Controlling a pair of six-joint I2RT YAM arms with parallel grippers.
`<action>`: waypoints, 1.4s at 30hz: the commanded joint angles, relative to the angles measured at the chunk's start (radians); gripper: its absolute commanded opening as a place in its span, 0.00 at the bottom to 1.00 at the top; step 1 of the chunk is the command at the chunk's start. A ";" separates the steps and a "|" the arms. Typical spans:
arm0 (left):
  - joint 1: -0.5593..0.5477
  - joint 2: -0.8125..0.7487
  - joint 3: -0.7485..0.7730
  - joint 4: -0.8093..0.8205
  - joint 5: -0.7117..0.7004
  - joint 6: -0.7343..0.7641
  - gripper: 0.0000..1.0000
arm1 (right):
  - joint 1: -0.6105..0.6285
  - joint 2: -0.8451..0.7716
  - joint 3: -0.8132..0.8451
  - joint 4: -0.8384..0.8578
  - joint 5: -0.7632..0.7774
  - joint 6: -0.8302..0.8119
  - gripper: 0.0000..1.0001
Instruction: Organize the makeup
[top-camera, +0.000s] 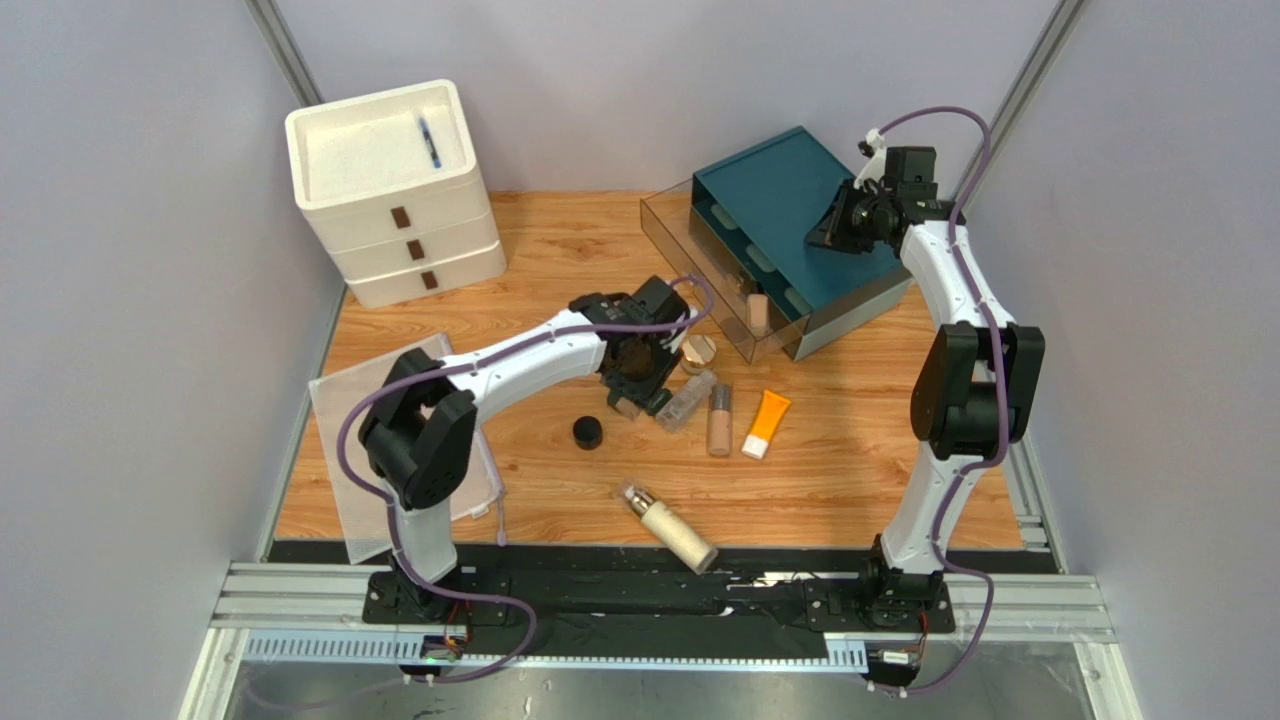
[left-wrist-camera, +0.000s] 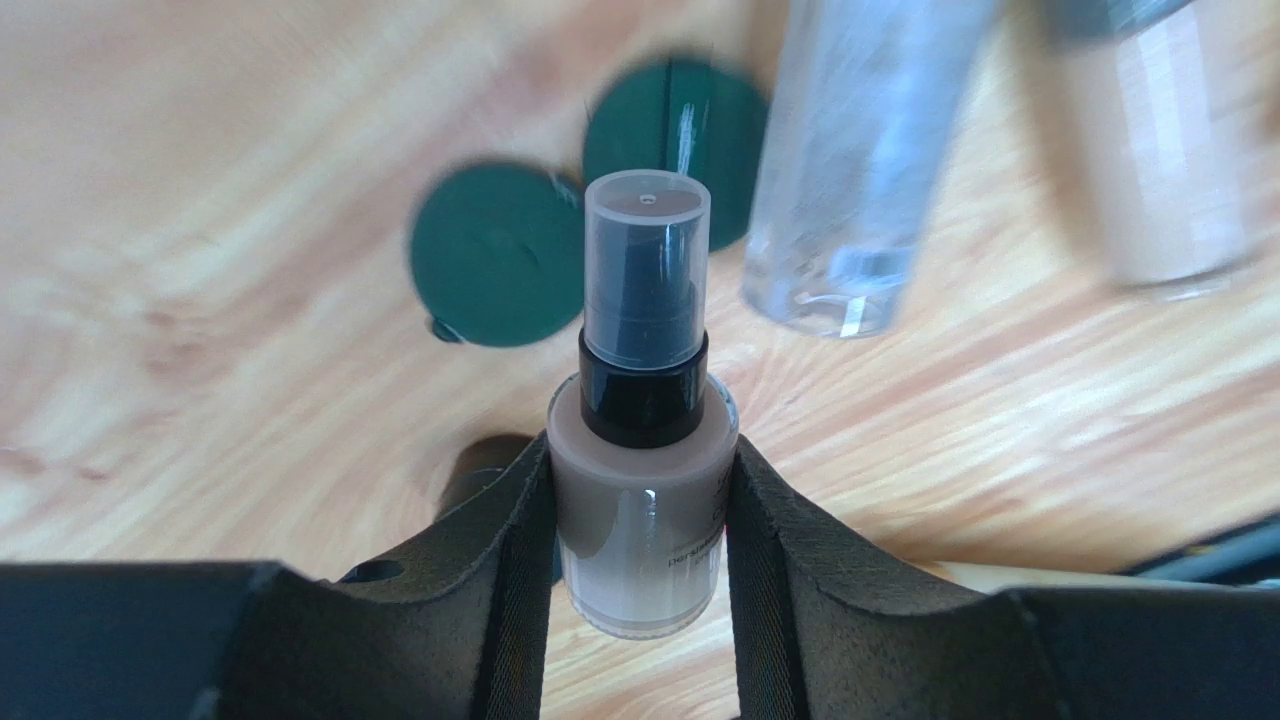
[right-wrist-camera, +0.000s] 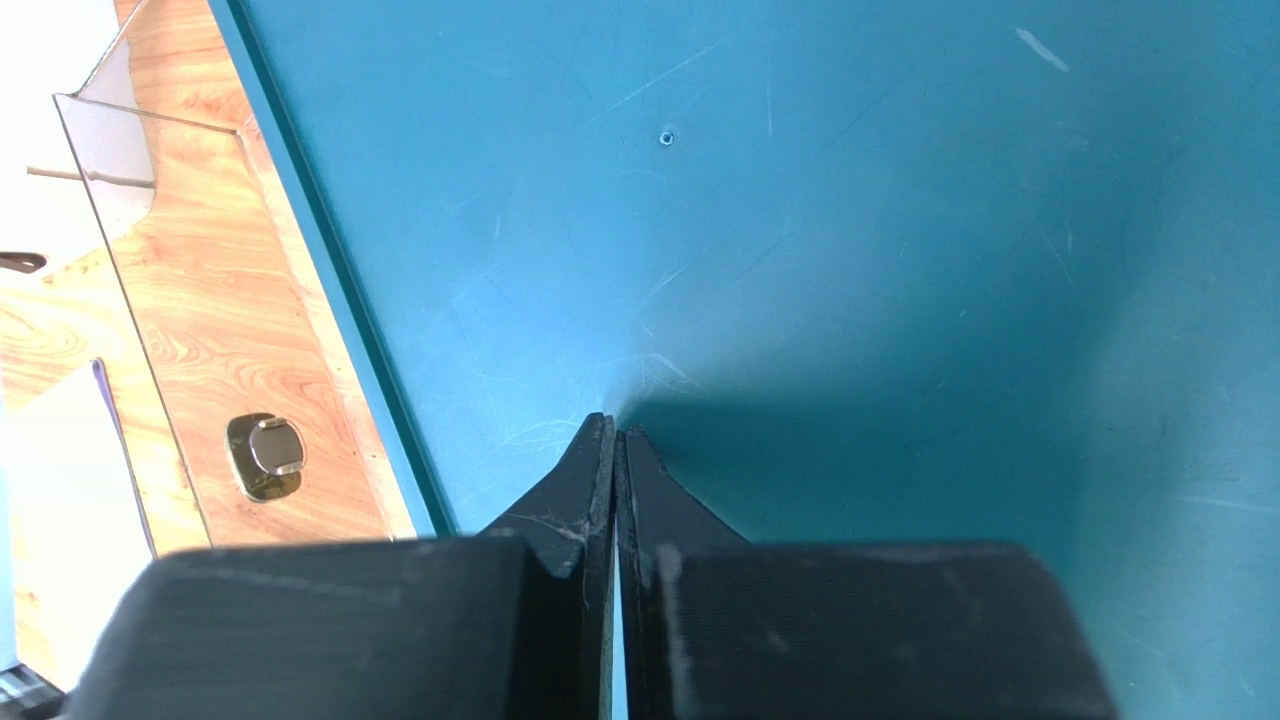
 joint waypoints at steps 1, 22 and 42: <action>0.019 -0.106 0.232 -0.008 0.008 -0.070 0.00 | 0.013 0.118 -0.078 -0.242 0.073 -0.043 0.02; 0.177 0.312 0.833 0.263 0.343 -0.589 0.00 | 0.017 0.087 -0.114 -0.237 0.082 -0.046 0.02; 0.191 0.388 0.919 0.240 0.415 -0.535 0.73 | 0.019 0.083 -0.126 -0.239 0.087 -0.049 0.02</action>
